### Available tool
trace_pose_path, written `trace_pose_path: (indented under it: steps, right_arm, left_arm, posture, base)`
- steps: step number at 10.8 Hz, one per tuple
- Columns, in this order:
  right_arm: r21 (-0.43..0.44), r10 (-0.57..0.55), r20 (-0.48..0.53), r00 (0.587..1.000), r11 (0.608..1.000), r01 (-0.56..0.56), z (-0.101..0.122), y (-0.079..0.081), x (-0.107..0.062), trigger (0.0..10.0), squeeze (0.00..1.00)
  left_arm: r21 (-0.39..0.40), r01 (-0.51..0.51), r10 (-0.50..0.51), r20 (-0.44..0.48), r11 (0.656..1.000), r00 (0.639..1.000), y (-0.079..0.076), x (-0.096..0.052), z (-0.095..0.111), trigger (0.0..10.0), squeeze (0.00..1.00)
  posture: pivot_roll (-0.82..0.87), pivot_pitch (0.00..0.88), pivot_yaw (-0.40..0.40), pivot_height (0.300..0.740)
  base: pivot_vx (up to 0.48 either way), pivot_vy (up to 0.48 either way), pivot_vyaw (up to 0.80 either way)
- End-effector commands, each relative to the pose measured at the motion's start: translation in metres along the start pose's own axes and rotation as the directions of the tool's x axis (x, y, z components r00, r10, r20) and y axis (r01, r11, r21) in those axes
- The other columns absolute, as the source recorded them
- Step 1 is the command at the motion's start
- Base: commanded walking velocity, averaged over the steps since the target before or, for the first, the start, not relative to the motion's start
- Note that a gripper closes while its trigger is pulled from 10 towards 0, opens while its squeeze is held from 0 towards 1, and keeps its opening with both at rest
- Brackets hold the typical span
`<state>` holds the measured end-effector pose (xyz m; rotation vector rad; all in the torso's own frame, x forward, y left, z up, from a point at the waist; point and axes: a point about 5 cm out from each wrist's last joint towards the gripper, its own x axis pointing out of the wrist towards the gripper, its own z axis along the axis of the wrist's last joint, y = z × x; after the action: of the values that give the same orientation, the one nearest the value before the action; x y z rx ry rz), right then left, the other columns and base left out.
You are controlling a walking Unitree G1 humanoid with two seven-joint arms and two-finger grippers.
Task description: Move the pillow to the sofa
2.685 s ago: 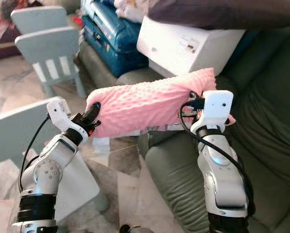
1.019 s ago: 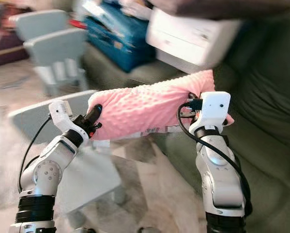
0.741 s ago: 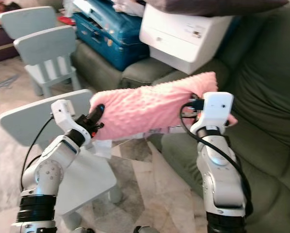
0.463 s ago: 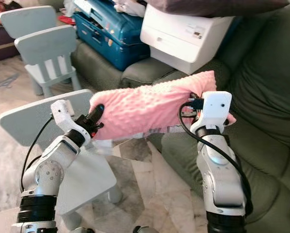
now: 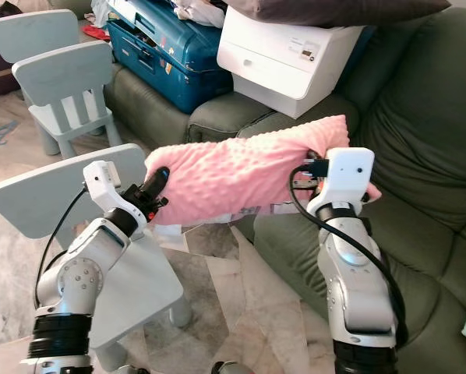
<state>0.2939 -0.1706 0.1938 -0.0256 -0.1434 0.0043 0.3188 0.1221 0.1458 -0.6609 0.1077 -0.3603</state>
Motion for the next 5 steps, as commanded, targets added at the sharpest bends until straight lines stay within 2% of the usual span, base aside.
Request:
trace_pose_path:
  steps: [1,2,5]
  right_arm:
    - [-0.007,-0.006,0.029,1.0,1.0,0.007,0.0071,-0.002,-0.0002,10.0,0.0]
    - [-0.007,-0.006,0.028,1.0,1.0,0.006,0.007,-0.0018,-0.0005,10.0,0.0]
    - [-0.006,-0.006,0.027,1.0,1.0,0.006,0.007,-0.0016,-0.0009,10.0,0.0]
  left_arm:
    - [-0.007,0.035,-0.035,0.003,0.999,0.999,-0.0056,0.0013,-0.0008,10.0,0.0]
    - [-0.007,0.033,-0.033,0.005,0.999,0.999,-0.0054,0.0011,-0.0007,10.0,0.0]
    - [-0.011,0.029,-0.029,0.008,1.0,1.0,-0.005,0.0011,-0.0001,10.0,0.0]
  posture:
    - [-0.17,0.102,-0.103,0.74]
    - [-0.17,0.102,-0.103,0.74]
    - [-0.17,0.104,-0.102,0.74]
  base:
    - [0.0,-0.472,-0.8]
    - [0.0,-0.341,-0.8]
    - [0.0,0.0,-0.8]
